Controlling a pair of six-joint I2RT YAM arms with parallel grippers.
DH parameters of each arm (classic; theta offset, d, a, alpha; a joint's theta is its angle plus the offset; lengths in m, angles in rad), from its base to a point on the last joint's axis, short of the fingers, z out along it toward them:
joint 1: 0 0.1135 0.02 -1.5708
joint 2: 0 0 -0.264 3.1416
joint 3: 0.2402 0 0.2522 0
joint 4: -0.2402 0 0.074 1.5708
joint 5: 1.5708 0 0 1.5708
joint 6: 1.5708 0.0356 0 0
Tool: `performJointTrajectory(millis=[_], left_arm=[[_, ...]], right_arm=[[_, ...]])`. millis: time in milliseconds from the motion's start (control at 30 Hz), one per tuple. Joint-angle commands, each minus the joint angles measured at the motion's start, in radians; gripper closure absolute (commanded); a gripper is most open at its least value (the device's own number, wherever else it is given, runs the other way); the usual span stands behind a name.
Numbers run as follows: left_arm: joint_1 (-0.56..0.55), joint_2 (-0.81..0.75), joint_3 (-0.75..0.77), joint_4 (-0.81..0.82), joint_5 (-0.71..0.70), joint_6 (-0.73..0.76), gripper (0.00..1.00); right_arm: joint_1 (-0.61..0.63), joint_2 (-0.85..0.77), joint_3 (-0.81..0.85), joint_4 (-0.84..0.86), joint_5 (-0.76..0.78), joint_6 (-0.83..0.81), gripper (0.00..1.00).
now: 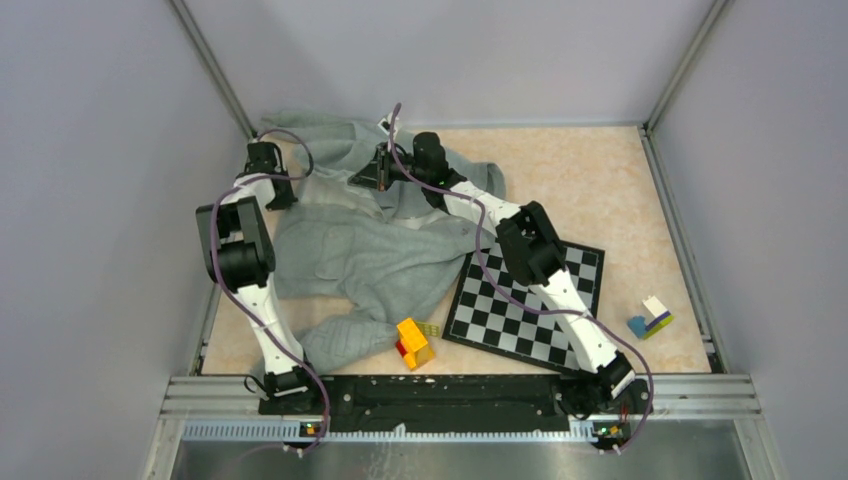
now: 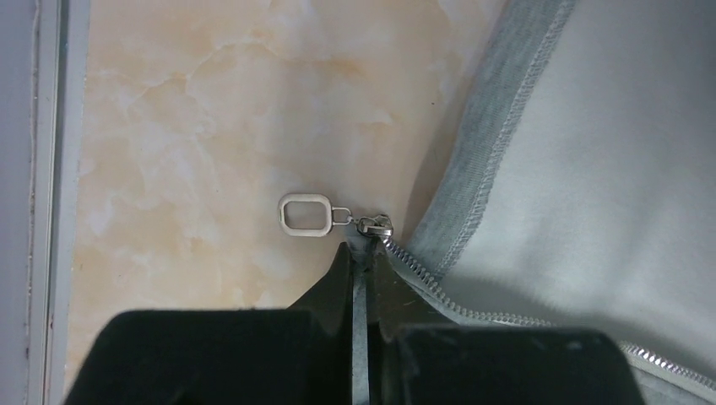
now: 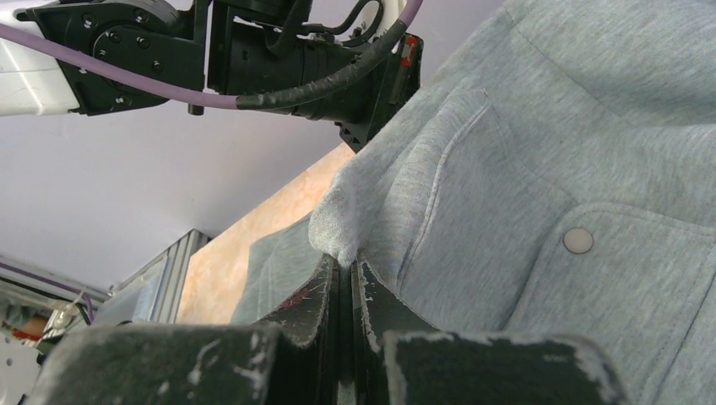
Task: Zip up the jacket
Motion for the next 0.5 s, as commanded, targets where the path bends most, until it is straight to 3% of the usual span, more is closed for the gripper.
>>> performJointTrajectory(millis=[0, 167, 467], left_arm=[[-0.001, -0.079, 0.011, -0.017, 0.088, 0.026, 1.00], [0.001, -0.244, -0.087, 0.046, 0.194, 0.018, 1.00], [0.001, -0.657, -0.478, 0.306, 0.340, -0.001, 1.00]], right_arm=[[-0.007, -0.070, 0.020, 0.024, -0.004, -0.014, 1.00], [-0.008, -0.076, 0.032, -0.012, 0.001, -0.043, 1.00], [-0.012, -0.136, 0.029, -0.096, 0.054, -0.059, 1.00]])
